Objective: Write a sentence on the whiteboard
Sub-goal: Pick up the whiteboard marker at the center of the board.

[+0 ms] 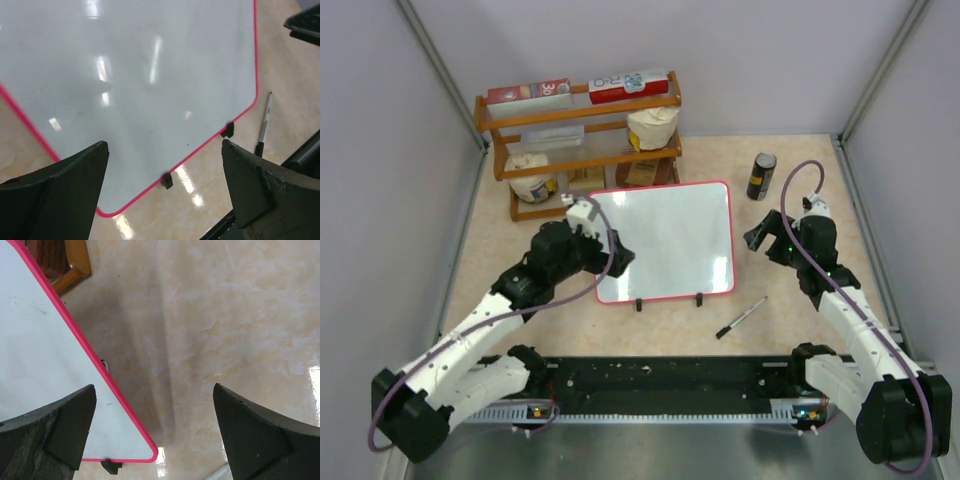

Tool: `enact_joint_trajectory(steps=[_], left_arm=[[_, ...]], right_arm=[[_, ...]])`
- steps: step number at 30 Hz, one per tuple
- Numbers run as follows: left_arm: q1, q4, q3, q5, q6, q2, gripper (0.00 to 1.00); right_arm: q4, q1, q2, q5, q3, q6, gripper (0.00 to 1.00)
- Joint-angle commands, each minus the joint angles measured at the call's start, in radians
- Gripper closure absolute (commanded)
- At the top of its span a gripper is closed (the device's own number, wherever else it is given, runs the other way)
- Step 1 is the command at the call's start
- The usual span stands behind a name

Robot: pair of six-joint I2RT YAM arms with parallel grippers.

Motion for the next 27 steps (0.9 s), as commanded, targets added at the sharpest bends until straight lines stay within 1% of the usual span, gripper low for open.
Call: enact_joint_trajectory(steps=[1, 2, 3, 4, 6, 7, 9, 10, 12, 15, 18, 21, 24, 27], left_arm=[[-0.262, 0.052, 0.136, -0.146, 0.055, 0.200, 0.03], [-0.306, 0.052, 0.162, -0.158, 0.067, 0.252, 0.04], [-0.350, 0.052, 0.221, -0.189, 0.078, 0.303, 0.05], [-0.437, 0.052, 0.252, -0.207, 0.089, 0.402, 0.06], [-0.511, 0.052, 0.343, -0.239, 0.121, 0.492, 0.06], [-0.571, 0.052, 0.375, -0.237, 0.130, 0.573, 0.06], [-0.623, 0.051, 0.461, -0.224, 0.142, 0.645, 0.08], [-0.674, 0.052, 0.484, -0.197, 0.146, 0.708, 0.10], [-0.740, 0.078, 0.533, -0.178, 0.147, 0.786, 0.12], [-0.804, 0.103, 0.572, -0.149, 0.146, 0.875, 0.13], [-0.844, 0.126, 0.601, -0.138, 0.147, 0.961, 0.16], [-0.860, 0.153, 0.601, -0.169, 0.146, 1.026, 0.19], [-0.858, 0.152, 0.605, -0.197, 0.153, 1.076, 0.25], [-0.858, 0.146, 0.606, -0.233, 0.150, 1.115, 0.26]], right_arm=[[0.003, 0.016, 0.000, -0.042, 0.038, -0.026, 0.01], [0.000, 0.016, -0.001, -0.042, 0.035, -0.033, 0.01], [-0.002, 0.018, -0.003, -0.042, 0.032, -0.033, 0.01], [-0.005, 0.018, -0.006, -0.042, 0.032, -0.034, 0.01], [-0.023, 0.018, -0.008, -0.041, 0.038, -0.043, 0.01], [-0.031, 0.016, -0.014, -0.039, 0.038, -0.045, 0.01], [-0.052, 0.018, -0.023, -0.023, 0.038, -0.051, 0.01], [-0.055, 0.018, -0.032, -0.016, 0.031, -0.051, 0.01], [-0.068, 0.018, -0.037, 0.009, 0.025, -0.053, 0.01], [-0.083, 0.016, -0.026, 0.034, 0.022, -0.043, 0.01], [-0.083, 0.016, 0.003, 0.037, 0.017, -0.031, 0.01], [-0.086, 0.016, 0.028, 0.028, 0.026, -0.025, 0.01], [-0.086, 0.013, 0.026, 0.027, 0.028, -0.026, 0.01], [-0.086, 0.010, 0.026, 0.017, 0.029, -0.028, 0.01]])
